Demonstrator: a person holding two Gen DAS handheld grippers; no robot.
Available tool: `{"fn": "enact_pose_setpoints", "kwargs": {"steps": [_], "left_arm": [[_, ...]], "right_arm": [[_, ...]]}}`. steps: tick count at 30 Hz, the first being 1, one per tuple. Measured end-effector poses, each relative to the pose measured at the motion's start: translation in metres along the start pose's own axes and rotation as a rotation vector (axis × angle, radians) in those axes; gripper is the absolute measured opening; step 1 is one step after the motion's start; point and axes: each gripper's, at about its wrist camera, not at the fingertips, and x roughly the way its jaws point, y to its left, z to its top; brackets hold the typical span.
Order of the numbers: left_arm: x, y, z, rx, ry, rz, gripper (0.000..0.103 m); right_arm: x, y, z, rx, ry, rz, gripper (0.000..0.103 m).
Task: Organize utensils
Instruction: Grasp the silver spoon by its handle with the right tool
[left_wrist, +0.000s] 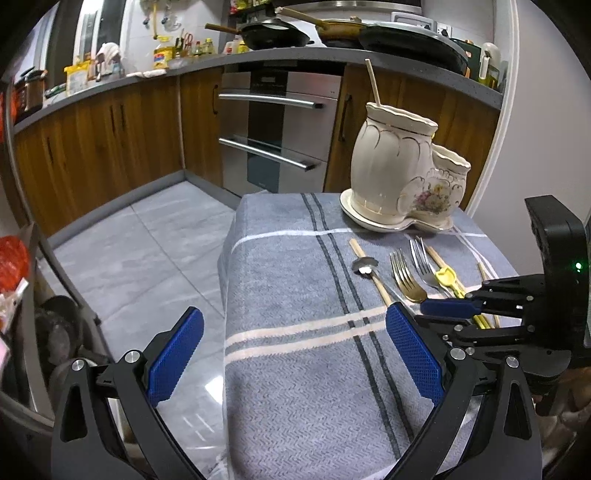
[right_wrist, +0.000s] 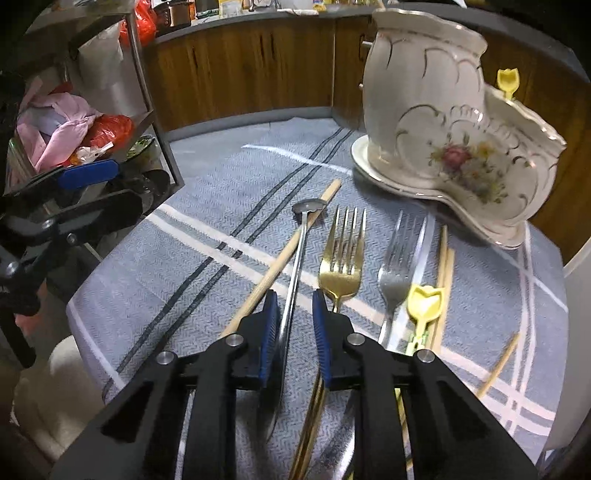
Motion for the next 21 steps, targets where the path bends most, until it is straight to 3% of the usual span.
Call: {"fn": "enact_pose_setpoints", "kwargs": {"steps": [8, 10, 12, 14, 21], "left_arm": [[0.000, 0.000, 0.001, 0.002, -0.001, -0.003, 0.098], [0.000, -0.001, 0.002, 0.002, 0.001, -0.003, 0.098], [0.000, -0.001, 0.002, 0.004, 0.002, -0.002, 0.098], [0.000, -0.002, 0.002, 0.009, 0.003, -0.003, 0.098], [0.004, -0.018, 0.005, 0.033, 0.018, -0.002, 0.098]], "right_arm": [[0.018, -0.001, 0.023, 0.002, 0.020, 0.001, 0.019], [0.018, -0.005, 0.024, 0.013, 0.012, -0.002, 0.015], [0.018, -0.010, 0.023, 0.032, 0.005, 0.000, 0.005], [0.017, -0.014, 0.022, 0.054, -0.003, 0.012, 0.004], [-0.020, -0.030, 0.013, 0.109, -0.094, 0.067, 0.004]]}}
